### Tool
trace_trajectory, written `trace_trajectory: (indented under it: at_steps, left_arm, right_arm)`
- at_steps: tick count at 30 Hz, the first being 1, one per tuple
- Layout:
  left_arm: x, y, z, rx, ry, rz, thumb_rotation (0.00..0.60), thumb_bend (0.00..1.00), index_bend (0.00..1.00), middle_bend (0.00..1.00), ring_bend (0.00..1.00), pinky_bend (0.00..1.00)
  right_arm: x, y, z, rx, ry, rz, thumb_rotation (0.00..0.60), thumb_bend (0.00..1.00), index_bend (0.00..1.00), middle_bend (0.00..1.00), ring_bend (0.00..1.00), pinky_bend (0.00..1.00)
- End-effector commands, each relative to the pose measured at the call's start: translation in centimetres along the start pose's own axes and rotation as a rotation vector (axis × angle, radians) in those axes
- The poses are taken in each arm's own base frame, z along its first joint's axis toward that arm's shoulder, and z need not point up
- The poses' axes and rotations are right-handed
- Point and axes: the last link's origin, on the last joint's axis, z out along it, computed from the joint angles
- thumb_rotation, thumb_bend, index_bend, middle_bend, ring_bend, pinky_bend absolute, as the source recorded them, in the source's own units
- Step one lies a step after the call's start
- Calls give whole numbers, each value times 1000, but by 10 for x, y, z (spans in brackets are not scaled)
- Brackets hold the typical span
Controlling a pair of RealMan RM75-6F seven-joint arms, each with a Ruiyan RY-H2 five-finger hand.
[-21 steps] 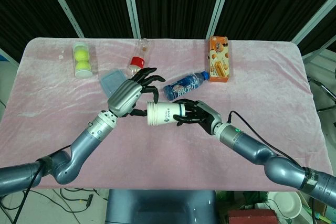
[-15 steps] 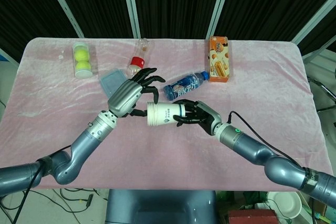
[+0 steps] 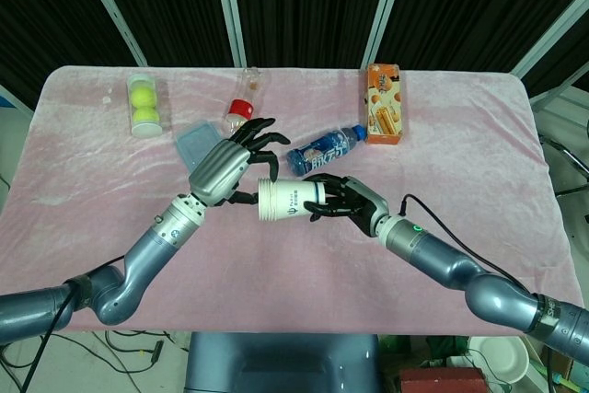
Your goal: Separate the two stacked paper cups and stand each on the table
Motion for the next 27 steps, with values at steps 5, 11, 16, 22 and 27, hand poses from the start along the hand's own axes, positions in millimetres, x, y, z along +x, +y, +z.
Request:
trace_trajectory:
  at_steps: [5,11,16,22,27]
  left_arm:
    - [-2,1,1,-5,-2,-3,600,640,624,241,0,74]
    - [-3,-3,1,-1,6,10,600,648,638,255,0,76]
    - [1,-6,-4,7,22,0,600,654,651,266,0,80]
    - [5,-9,-8,14,23,7,600,667,652,267,0,80]
    - [7,-15,-12,26,26,-2,600,667,653,268,0,80]
  right_arm:
    - [0,0,-1,-3,-2,0,600,333,655,469,604,453]
    - [0,0,-3,-1,0,-1,600,333,656,469,604,453]
    - [0,2,-5,-9,-2,-2,600,333,655,469,604,458]
    - [2,2,-6,-7,3,-3,600,334,656,469,604,459]
    - [5,3,-7,-9,7,3,600,333,657,469,604,459]
